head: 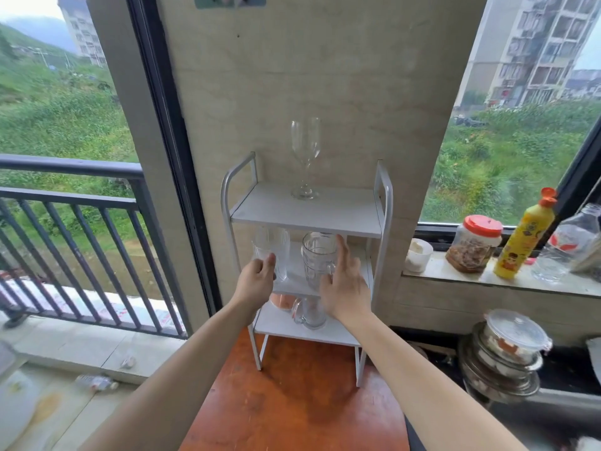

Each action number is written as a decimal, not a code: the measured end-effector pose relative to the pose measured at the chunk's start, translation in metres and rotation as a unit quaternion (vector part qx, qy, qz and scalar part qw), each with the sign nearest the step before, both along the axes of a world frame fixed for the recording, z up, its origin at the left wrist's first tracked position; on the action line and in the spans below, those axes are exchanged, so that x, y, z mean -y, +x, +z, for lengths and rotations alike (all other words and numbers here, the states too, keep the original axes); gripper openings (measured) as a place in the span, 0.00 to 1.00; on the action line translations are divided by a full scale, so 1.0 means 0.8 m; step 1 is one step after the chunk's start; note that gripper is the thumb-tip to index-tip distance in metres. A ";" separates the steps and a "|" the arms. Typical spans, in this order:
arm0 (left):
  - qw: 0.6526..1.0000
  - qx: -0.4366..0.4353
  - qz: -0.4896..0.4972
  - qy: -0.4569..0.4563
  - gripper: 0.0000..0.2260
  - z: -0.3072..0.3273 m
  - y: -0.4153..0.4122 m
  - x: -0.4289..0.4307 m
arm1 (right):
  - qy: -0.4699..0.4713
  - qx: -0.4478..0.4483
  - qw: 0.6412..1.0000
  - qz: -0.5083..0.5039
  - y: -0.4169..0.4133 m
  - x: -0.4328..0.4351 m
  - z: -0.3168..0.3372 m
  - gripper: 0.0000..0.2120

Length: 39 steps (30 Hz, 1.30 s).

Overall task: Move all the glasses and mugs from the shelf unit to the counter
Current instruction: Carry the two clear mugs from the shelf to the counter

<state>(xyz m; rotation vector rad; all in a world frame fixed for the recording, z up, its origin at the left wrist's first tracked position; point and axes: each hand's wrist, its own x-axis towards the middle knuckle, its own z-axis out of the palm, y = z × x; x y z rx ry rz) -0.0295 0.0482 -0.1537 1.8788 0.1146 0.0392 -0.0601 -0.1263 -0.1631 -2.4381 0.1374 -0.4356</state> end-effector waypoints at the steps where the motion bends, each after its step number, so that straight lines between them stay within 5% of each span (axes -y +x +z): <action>1: 1.000 0.001 0.000 -0.010 0.21 0.000 -0.006 0.002 | 0.014 0.011 1.000 0.011 -0.006 0.001 0.000 0.39; 8: 0.998 0.040 -0.015 -0.045 0.19 -0.005 -0.035 -0.001 | 0.344 -0.031 0.939 0.001 -0.023 0.002 0.004 0.32; 16: 0.993 0.118 0.010 -0.028 0.20 -0.045 -0.088 0.011 | 0.349 0.055 0.933 -0.067 -0.089 0.016 -0.025 0.23; 27: 0.980 0.175 -0.100 -0.003 0.19 -0.032 -0.223 0.128 | 0.294 0.157 0.931 -0.149 -0.264 0.131 -0.011 0.22; 39: 0.925 0.098 -0.350 -0.113 0.17 -0.025 -0.574 0.470 | 0.241 0.247 0.842 -0.415 -0.736 0.389 -0.011 0.26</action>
